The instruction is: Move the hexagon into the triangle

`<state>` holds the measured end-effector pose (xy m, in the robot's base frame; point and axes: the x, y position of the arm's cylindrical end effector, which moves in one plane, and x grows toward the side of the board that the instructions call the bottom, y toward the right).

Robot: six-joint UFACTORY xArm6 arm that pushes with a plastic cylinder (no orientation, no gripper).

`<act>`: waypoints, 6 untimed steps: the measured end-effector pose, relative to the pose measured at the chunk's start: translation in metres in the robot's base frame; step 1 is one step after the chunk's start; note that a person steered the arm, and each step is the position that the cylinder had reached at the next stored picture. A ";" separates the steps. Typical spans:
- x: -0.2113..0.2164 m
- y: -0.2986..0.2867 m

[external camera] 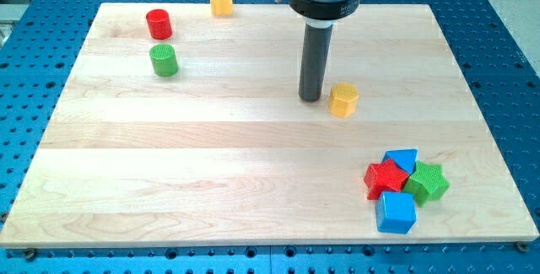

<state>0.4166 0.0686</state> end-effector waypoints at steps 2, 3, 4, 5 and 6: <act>0.056 0.042; 0.014 0.042; 0.000 0.076; 0.041 0.089; 0.085 0.092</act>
